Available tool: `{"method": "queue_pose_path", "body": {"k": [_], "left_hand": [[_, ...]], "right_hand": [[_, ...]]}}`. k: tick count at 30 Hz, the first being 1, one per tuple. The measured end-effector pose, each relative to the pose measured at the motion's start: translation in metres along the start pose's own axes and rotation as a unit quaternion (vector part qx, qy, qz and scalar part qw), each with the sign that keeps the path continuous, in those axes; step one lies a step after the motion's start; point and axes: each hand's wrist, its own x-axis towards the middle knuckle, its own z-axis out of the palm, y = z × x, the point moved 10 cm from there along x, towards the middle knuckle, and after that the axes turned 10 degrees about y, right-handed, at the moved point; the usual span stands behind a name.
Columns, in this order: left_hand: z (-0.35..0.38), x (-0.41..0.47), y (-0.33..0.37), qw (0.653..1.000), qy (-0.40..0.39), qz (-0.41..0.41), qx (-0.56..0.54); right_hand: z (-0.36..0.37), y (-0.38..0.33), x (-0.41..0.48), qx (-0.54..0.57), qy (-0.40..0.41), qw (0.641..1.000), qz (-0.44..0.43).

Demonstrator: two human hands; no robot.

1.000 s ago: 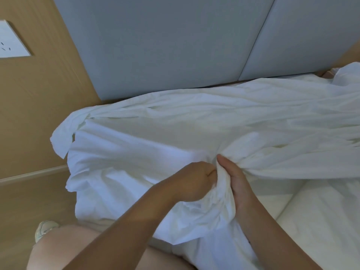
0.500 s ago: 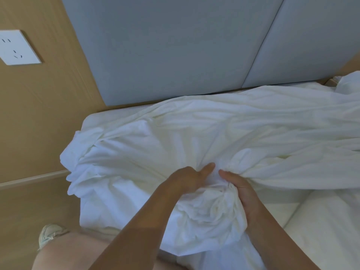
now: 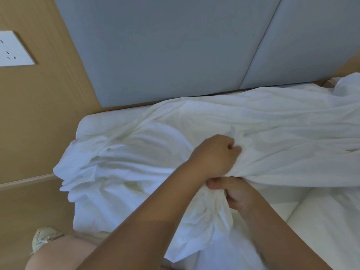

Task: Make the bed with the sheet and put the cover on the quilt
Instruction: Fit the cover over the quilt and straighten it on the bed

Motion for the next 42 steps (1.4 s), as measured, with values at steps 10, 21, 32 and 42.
{"method": "queue_pose_path", "body": {"k": [10, 21, 32, 42], "left_hand": [[0.012, -0.044, -0.126, 0.956, -0.069, -0.283, -0.029], [0.008, 0.004, -0.035, 0.969, 0.015, -0.092, -0.228], [-0.004, -0.048, -0.135, 0.953, -0.12, -0.255, 0.113], [-0.006, -0.034, -0.153, 0.954, -0.073, -0.223, 0.186]], "right_hand": [[-0.019, 0.039, 0.004, 0.07, 0.068, 0.992, 0.075], [-0.027, 0.038, -0.008, -0.039, 0.05, 0.994, 0.089], [-0.024, 0.039, 0.0, 0.087, 0.089, 0.988, 0.09], [-0.031, 0.054, -0.012, 0.069, 0.114, 0.984, 0.12]]}}
